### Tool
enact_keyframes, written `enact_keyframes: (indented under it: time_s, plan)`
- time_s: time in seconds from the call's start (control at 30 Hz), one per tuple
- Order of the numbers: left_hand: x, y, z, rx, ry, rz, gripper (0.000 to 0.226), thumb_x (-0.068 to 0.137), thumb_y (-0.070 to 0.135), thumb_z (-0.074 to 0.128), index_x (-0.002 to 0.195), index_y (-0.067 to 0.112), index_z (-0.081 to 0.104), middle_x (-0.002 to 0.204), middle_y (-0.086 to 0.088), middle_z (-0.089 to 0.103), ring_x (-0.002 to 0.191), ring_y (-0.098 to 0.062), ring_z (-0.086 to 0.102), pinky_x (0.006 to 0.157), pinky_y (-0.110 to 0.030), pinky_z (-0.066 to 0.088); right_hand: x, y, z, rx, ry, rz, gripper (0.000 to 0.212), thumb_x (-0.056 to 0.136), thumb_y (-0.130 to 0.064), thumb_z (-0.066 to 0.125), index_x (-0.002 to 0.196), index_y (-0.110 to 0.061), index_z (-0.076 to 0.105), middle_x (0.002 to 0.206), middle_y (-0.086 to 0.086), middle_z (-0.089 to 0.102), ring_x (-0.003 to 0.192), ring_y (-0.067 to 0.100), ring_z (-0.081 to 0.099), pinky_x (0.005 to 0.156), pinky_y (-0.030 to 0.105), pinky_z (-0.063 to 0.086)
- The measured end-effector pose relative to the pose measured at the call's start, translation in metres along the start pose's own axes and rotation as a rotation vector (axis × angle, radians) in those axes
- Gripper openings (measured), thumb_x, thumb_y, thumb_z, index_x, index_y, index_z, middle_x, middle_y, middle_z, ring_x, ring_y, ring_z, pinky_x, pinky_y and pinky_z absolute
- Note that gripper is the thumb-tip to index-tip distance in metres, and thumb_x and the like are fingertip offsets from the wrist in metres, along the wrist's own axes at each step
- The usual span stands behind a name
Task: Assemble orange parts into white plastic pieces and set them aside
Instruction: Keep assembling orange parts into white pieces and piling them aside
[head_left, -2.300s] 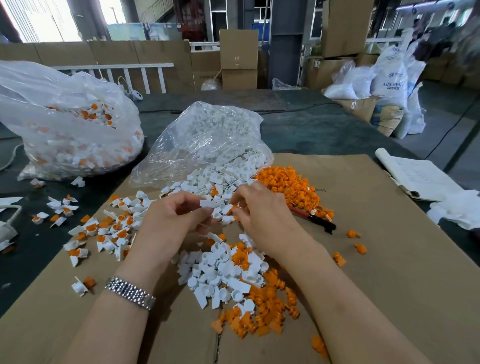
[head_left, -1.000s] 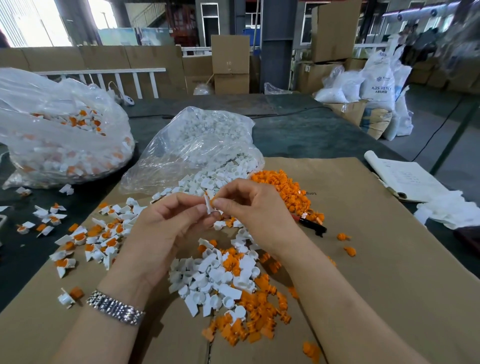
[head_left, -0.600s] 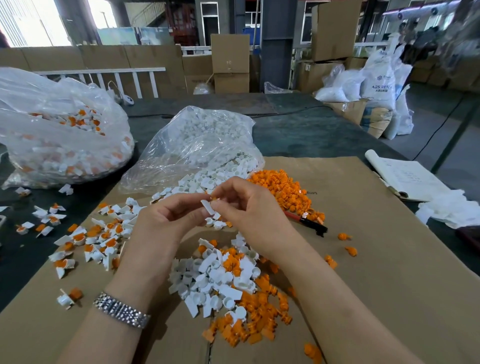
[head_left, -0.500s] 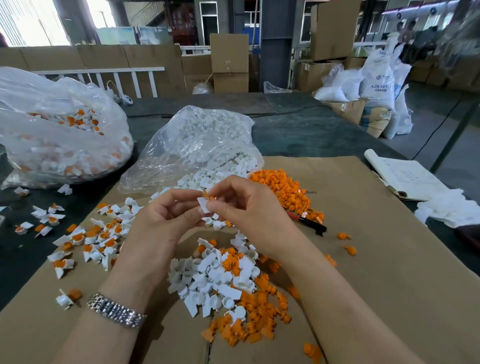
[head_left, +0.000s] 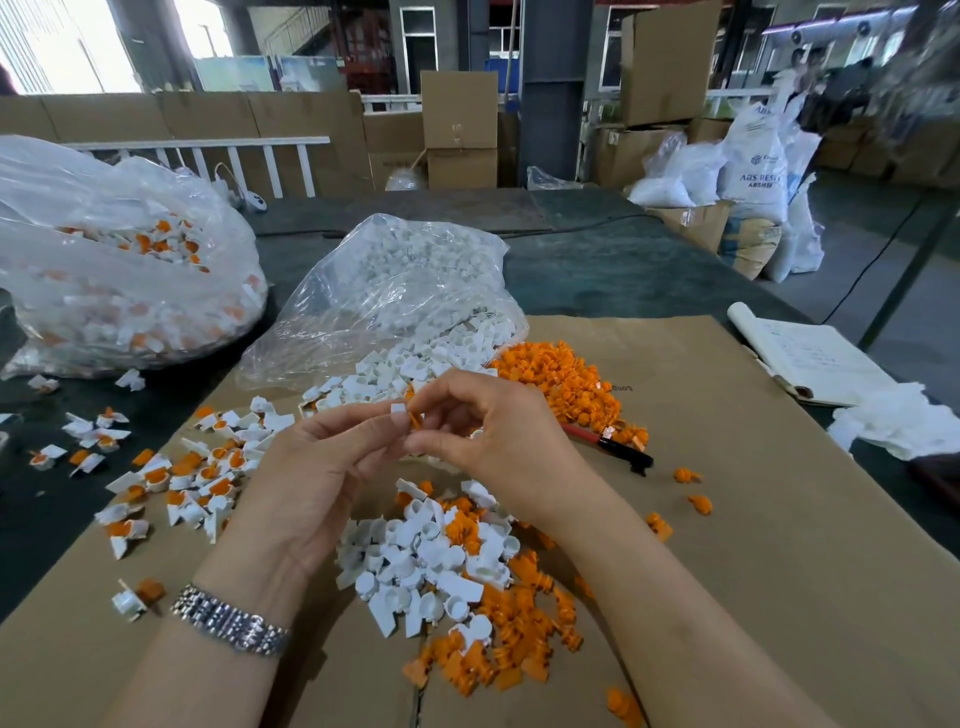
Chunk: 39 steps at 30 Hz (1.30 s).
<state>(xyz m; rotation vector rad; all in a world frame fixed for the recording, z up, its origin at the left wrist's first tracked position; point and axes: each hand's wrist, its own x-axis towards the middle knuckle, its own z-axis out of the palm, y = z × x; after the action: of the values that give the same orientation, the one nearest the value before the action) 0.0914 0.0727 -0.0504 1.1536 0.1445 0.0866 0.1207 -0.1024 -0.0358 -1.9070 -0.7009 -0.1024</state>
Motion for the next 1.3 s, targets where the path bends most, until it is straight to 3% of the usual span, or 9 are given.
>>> enact_keyframes:
  time_s: [0.3, 0.93, 1.1, 1.23, 1.3]
  plan:
    - [0.0, 0.0, -0.002, 0.082, 0.048, -0.04, 0.026, 0.057, 0.014, 0.086, 0.082, 0.005, 0.082, 0.083, -0.016, 0.077, 0.069, -0.018, 0.074, 0.058, -0.021, 0.057, 0.001, 0.001, 0.001, -0.104, 0.026, -0.076, 0.017, 0.085, -0.016, 0.079, 0.102, -0.016, 0.074, 0.084, -0.002, 0.067, 0.076, 0.011, 0.064, 0.074, 0.025, 0.056]
    - [-0.005, 0.005, 0.001, 0.059, -0.019, 0.016, 0.029, 0.06, 0.014, 0.087, 0.086, 0.003, 0.081, 0.085, -0.017, 0.076, 0.071, -0.02, 0.074, 0.066, -0.023, 0.06, 0.001, 0.003, 0.0, -0.075, 0.097, -0.1, 0.018, 0.082, -0.014, 0.082, 0.097, -0.014, 0.073, 0.085, 0.0, 0.068, 0.079, 0.013, 0.065, 0.075, 0.032, 0.056]
    - [-0.006, 0.005, 0.003, 0.092, -0.007, 0.053, 0.029, 0.056, 0.016, 0.086, 0.082, 0.004, 0.082, 0.08, -0.016, 0.076, 0.069, -0.019, 0.073, 0.065, -0.022, 0.059, 0.0, 0.0, 0.001, -0.095, 0.078, -0.099, 0.019, 0.081, -0.014, 0.082, 0.098, -0.014, 0.074, 0.085, -0.002, 0.067, 0.078, 0.011, 0.063, 0.076, 0.027, 0.056]
    - [-0.005, 0.005, 0.004, 0.087, 0.03, 0.054, 0.023, 0.057, 0.013, 0.086, 0.078, 0.007, 0.082, 0.082, -0.014, 0.076, 0.068, -0.019, 0.073, 0.063, -0.021, 0.058, 0.002, 0.004, -0.008, -0.115, 0.082, 0.007, 0.023, 0.083, -0.029, 0.08, 0.103, -0.021, 0.07, 0.091, -0.006, 0.065, 0.081, 0.008, 0.062, 0.075, 0.02, 0.054]
    - [-0.005, 0.005, 0.004, 0.079, 0.057, 0.043, 0.021, 0.059, 0.012, 0.085, 0.079, 0.007, 0.082, 0.085, -0.014, 0.077, 0.069, -0.019, 0.073, 0.063, -0.02, 0.058, 0.002, 0.011, -0.02, -0.375, 0.146, 0.131, 0.025, 0.088, -0.041, 0.072, 0.105, -0.023, 0.065, 0.098, -0.008, 0.063, 0.088, 0.007, 0.059, 0.079, 0.023, 0.051]
